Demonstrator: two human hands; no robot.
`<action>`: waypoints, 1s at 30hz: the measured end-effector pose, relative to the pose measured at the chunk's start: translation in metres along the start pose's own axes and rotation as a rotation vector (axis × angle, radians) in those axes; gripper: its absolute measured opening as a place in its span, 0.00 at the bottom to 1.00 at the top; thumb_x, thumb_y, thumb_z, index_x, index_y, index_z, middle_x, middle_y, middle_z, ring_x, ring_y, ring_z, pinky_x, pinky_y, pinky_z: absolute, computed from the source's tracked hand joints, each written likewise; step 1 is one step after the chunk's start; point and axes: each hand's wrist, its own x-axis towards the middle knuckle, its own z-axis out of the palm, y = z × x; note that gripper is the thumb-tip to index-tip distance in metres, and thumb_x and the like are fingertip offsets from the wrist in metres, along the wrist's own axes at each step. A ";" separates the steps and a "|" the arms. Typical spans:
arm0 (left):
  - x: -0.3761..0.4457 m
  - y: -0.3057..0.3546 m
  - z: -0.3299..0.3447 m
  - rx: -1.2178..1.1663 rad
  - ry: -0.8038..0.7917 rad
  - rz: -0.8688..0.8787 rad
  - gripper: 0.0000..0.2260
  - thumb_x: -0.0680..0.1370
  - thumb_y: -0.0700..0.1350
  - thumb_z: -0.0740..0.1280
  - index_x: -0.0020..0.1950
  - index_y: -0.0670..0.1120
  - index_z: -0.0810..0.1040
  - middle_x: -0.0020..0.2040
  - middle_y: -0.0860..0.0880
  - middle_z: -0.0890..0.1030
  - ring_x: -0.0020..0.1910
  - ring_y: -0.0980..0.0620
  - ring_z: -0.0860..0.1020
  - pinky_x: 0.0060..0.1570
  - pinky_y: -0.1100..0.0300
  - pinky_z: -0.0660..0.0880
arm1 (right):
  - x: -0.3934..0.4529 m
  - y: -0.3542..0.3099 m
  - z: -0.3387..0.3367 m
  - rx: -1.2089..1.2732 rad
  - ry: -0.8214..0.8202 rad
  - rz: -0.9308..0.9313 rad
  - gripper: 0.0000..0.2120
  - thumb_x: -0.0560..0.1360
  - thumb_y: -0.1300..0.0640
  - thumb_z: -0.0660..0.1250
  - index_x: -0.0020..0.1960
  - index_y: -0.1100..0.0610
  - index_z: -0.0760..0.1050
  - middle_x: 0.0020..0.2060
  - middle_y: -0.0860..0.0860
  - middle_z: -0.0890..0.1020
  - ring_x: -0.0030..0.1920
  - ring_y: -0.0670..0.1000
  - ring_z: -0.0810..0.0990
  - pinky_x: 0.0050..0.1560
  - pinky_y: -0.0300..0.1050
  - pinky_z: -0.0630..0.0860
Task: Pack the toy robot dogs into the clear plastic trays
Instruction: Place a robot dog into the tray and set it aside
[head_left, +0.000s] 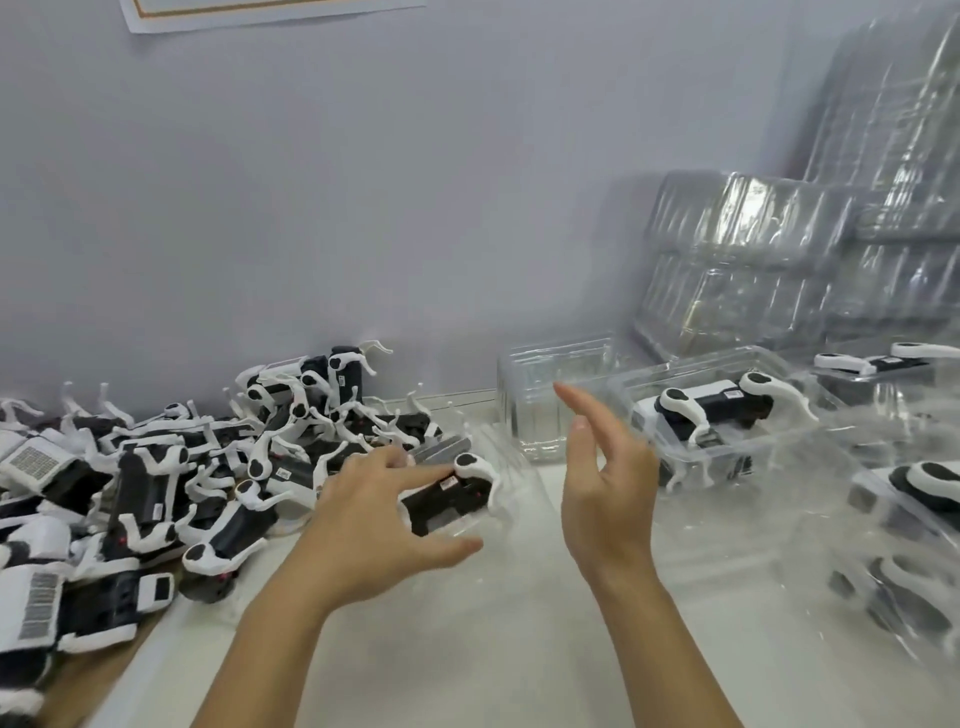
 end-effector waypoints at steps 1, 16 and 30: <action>0.002 0.001 0.006 0.067 -0.020 0.024 0.44 0.54 0.79 0.60 0.69 0.70 0.69 0.71 0.59 0.64 0.71 0.56 0.58 0.73 0.54 0.55 | -0.001 -0.001 0.001 -0.036 -0.013 -0.041 0.18 0.77 0.57 0.57 0.62 0.53 0.80 0.55 0.39 0.82 0.60 0.34 0.76 0.59 0.26 0.69; -0.006 -0.034 0.012 -0.391 0.194 -0.407 0.17 0.75 0.59 0.69 0.45 0.46 0.74 0.36 0.47 0.83 0.31 0.50 0.82 0.43 0.51 0.80 | -0.010 0.009 0.027 -0.203 -0.090 -0.170 0.15 0.76 0.62 0.59 0.54 0.53 0.83 0.47 0.37 0.81 0.54 0.42 0.78 0.55 0.31 0.70; 0.004 -0.024 0.041 -0.937 0.112 -0.308 0.07 0.81 0.50 0.66 0.54 0.50 0.82 0.49 0.51 0.85 0.43 0.54 0.85 0.40 0.61 0.81 | -0.013 0.009 0.032 -0.173 -0.055 -0.141 0.15 0.75 0.61 0.58 0.52 0.53 0.83 0.46 0.40 0.82 0.54 0.43 0.78 0.55 0.35 0.72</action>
